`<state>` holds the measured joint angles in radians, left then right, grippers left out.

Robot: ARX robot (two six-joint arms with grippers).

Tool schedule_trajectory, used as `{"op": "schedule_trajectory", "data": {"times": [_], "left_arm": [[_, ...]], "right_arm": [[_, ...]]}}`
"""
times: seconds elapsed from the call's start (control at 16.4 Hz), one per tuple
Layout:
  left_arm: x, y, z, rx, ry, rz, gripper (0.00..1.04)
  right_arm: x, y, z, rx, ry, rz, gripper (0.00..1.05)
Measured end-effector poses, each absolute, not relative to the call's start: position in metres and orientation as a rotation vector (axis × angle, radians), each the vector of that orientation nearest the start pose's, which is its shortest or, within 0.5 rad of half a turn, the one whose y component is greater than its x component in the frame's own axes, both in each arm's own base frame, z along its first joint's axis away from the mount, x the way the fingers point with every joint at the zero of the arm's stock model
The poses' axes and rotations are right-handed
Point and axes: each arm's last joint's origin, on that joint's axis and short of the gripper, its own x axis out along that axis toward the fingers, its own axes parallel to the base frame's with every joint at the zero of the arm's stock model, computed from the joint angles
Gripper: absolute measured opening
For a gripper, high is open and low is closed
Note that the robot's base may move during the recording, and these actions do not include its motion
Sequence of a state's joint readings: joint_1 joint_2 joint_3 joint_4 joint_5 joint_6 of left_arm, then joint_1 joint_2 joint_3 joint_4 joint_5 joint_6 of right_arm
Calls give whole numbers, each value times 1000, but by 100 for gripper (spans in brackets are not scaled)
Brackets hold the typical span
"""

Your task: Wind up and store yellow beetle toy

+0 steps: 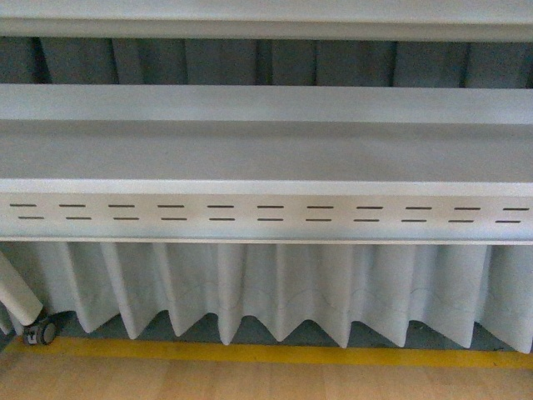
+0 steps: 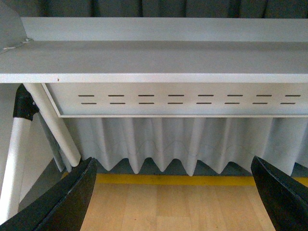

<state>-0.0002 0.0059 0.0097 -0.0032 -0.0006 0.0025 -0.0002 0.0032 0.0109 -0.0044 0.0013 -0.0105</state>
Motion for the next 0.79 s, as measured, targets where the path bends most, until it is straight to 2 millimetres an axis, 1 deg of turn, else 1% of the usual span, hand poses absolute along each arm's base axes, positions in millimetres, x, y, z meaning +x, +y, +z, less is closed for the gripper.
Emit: {"op": "schedule_trajectory", "data": {"times": [0.79], "left_arm": [[97,0,166,2,-1,0,98]], "right_arm": [[97,0,166,-10,-2,-2,98]]}}
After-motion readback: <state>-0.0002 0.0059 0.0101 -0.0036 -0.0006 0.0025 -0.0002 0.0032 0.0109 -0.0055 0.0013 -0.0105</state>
